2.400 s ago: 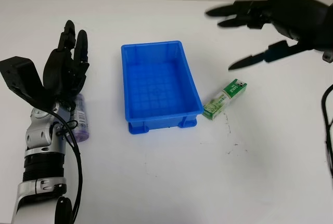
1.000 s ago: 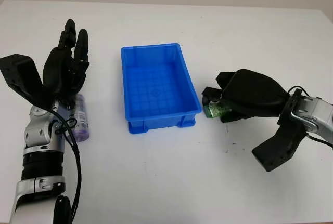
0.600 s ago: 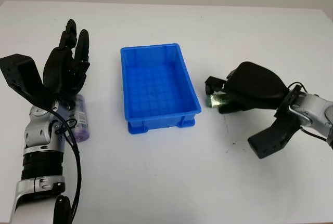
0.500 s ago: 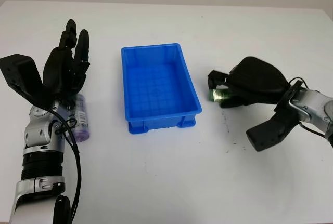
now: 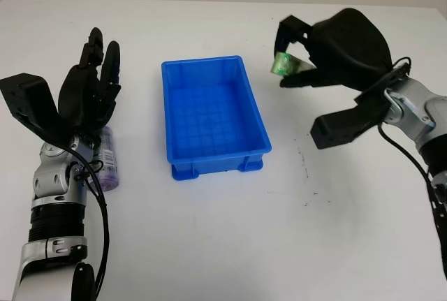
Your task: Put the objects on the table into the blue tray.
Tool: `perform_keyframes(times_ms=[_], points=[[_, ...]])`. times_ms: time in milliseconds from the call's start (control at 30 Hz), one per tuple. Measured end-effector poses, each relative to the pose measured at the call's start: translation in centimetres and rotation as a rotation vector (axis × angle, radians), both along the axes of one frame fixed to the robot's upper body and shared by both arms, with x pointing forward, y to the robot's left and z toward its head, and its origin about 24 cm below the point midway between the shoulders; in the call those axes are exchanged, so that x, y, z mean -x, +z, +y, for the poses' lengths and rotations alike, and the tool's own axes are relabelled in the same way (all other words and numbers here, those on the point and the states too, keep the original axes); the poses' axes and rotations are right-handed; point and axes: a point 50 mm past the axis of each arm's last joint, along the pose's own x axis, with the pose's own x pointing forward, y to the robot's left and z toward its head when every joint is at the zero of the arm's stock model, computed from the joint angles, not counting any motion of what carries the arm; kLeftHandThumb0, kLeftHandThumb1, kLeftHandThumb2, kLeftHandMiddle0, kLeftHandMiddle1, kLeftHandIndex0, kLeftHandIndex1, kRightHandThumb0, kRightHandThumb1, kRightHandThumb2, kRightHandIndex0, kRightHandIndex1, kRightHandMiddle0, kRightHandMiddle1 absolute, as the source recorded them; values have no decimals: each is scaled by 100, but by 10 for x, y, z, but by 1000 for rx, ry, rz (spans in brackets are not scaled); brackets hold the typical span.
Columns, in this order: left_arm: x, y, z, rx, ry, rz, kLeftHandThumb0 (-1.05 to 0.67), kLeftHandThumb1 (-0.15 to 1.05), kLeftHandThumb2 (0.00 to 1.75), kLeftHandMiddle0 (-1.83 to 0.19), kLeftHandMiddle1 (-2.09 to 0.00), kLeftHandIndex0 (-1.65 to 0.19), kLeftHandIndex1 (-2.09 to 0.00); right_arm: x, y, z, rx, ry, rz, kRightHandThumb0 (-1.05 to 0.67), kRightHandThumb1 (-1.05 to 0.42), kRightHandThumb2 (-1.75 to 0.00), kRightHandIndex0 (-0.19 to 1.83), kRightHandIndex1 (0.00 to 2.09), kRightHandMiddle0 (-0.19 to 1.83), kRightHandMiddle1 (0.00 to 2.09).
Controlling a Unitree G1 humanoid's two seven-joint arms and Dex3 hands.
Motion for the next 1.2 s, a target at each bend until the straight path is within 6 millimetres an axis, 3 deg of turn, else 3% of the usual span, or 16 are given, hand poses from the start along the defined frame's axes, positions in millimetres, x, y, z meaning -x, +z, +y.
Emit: perform_keyframes(times_ms=[267,400,500,567,600,633,667,733,767,867,1000,1100,1133,1167,1200], points=[[0,0,-1,-2,1,-8,-65,105,46,19,0,19,0,3,15,51,-263,240,33,-43,-105,-18,115,209,86,209],[-1,0,-2,2,4,-6,-65,105,46,19,0,19,0,6,27,67,-294,319,34,-48,-105,-21,123,209,91,209],[-1,-1,-2,5,8,-6,-65,105,45,19,0,19,0,7,29,73,-277,354,83,-50,-105,-14,116,209,78,209],[-1,-1,-2,11,12,-6,-66,105,44,19,0,19,0,7,28,75,-231,358,141,-62,-105,-14,67,206,41,201],[-1,-1,-2,13,14,-6,-66,105,44,19,0,19,0,6,28,75,-202,351,173,-64,-105,-15,55,205,32,199],[-1,-1,-2,14,15,-6,-66,105,44,19,0,19,0,5,27,76,-150,335,220,-78,-105,-29,13,145,4,148],[-1,-1,-3,15,15,-7,-65,105,44,19,0,19,0,3,26,74,-70,306,277,-84,-105,-36,2,102,-3,110],[-1,-1,-3,15,14,-11,-66,105,44,19,0,19,0,2,23,70,87,242,394,-93,-105,-48,-12,35,-13,47],[-1,-1,-2,17,13,-15,-66,105,44,19,0,19,0,2,22,67,151,207,443,-95,-105,-53,-16,19,-16,31],[-1,-1,-2,18,9,-21,-66,105,44,19,0,19,0,3,25,61,229,147,509,-98,-105,-65,-19,2,-19,4],[-1,-2,-2,18,6,-21,-66,105,43,19,0,19,0,7,27,59,203,151,483,-100,-105,-75,-19,0,-19,0],[-1,-3,-2,18,7,-21,-65,105,44,19,0,19,0,9,29,53,58,174,392,-93,-105,-79,-19,0,-19,0],[-1,-3,-2,18,7,-22,-65,105,44,19,0,19,0,9,31,52,2,187,365,-89,-105,-80,-19,0,-19,0],[-1,-3,-2,18,6,-22,-65,105,44,19,0,19,0,10,33,52,-67,207,335,-71,-105,-71,-19,0,-18,1],[-1,-3,-2,18,5,-23,-65,105,44,19,0,19,0,11,34,52,-126,225,307,-65,-105,-68,-19,0,-18,1]])
